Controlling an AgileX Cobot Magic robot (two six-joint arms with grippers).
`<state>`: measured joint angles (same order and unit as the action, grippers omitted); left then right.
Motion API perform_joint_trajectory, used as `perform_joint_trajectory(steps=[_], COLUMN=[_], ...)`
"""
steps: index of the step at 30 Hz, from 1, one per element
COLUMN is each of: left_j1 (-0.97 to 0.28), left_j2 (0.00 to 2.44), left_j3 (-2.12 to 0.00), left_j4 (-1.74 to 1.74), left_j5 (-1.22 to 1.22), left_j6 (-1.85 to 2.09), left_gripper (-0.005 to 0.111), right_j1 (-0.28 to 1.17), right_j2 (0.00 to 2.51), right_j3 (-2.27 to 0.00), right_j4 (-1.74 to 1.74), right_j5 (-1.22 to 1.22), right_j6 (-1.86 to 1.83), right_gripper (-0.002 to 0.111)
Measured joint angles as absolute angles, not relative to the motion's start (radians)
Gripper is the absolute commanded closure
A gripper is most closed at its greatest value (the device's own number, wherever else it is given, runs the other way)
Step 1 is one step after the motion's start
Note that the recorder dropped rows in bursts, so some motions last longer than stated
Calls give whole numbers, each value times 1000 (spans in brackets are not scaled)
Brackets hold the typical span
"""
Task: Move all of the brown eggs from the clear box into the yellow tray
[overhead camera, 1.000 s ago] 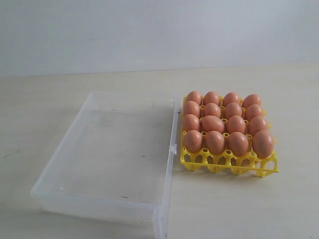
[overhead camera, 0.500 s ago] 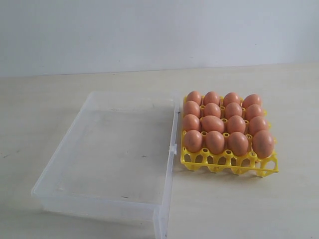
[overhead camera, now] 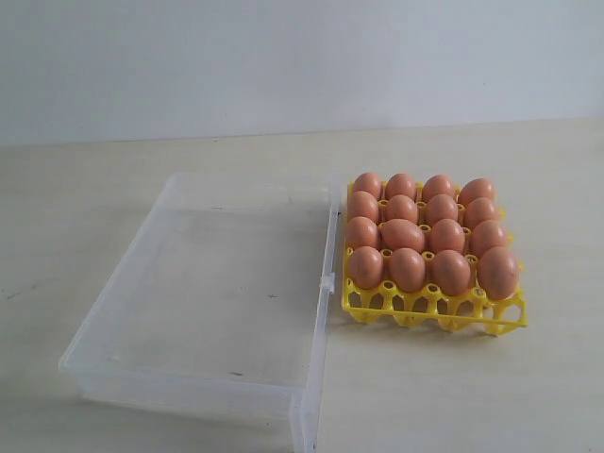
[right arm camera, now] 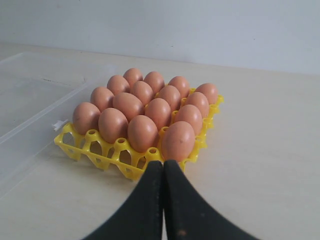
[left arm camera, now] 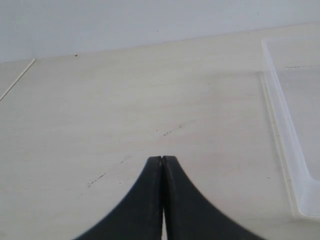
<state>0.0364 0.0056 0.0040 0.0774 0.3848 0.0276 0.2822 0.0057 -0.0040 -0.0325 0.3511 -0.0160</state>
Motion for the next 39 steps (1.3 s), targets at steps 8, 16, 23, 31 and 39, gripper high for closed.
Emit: perform_joint_trajectory(steps=[8,16,23,31,39], left_j1=[36,36,36,36,36], left_j2=[6,6,6,6,6], left_j3=[4,4,4,4,4], left_j4=[77,77,77,77,77], left_j5=[385,385,385,385,385], left_j6=[28,28,28,28,28], left_gripper=[107,107,107,107,107], right_j1=[282,282,282,282,282], right_j2=[6,6,6,6,6], right_j3=[-4,-4,-4,-4,-4], right_j4=[-43,-45,-21,-15,-15], right_j5=[351,351,351,351,351], right_j6=[-16,-18,-16,-16,-16], right_gripper=[108,108,108,108,108])
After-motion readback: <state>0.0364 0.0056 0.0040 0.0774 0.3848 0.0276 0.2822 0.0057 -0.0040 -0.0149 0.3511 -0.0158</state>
